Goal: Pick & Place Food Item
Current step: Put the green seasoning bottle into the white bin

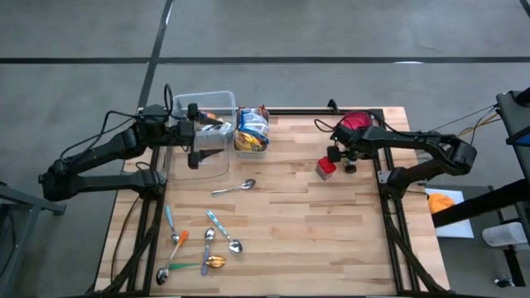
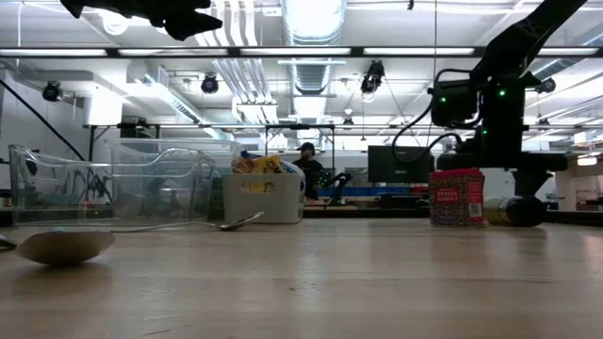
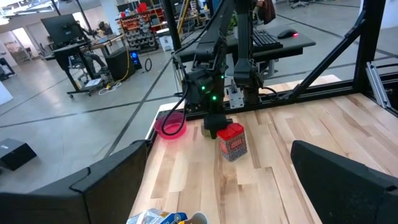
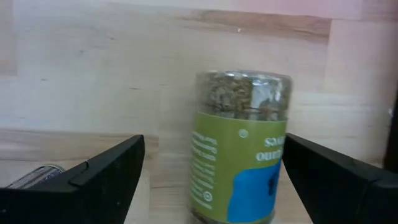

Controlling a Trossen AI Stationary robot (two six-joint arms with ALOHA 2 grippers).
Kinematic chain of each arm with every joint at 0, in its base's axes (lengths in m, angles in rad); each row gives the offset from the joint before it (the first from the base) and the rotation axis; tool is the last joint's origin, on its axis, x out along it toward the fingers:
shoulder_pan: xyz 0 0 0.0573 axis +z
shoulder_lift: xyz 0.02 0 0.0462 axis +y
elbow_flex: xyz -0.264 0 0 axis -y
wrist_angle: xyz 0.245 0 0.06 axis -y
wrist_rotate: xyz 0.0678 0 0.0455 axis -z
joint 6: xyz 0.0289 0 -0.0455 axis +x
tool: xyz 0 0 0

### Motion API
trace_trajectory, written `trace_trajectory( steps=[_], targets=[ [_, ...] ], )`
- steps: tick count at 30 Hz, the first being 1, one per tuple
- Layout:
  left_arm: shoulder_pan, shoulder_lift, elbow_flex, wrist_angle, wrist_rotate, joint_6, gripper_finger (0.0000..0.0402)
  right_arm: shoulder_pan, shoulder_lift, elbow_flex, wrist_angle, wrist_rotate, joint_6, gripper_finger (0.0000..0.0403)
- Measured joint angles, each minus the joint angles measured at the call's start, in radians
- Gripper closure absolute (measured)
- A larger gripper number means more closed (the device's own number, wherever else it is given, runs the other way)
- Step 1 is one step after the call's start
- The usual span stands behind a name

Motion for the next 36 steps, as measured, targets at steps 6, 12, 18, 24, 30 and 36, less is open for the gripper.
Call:
trace_trajectory(
  steps=[6,12,18,24,30,36],
  targets=[
    [0.000,0.000,0.000,0.000,0.000,0.000,0.0002,0.000,-0.006,-0.001,0.005,0.007,-0.003,0.0120],
    [0.000,0.000,0.000,0.000,0.000,0.000,0.0002,0.000,-0.003,-0.001,0.003,0.010,-0.003,0.0202],
    [0.000,0.000,0.000,0.000,0.000,0.000,0.0002,0.000,-0.003,-0.002,0.003,0.014,-0.003,0.0253],
    [0.000,0.000,0.000,0.000,0.000,0.000,0.0002,0.000,-0.003,-0.002,0.003,0.015,-0.003,0.0261],
    [0.000,0.000,0.000,0.000,0.000,0.000,0.0002,0.000,-0.006,-0.002,0.004,0.018,-0.004,0.0262],
    [0.000,0.000,0.000,0.000,0.000,0.000,0.0002,-0.001,-0.031,0.031,-0.008,0.043,-0.038,0.0263]
  ],
)
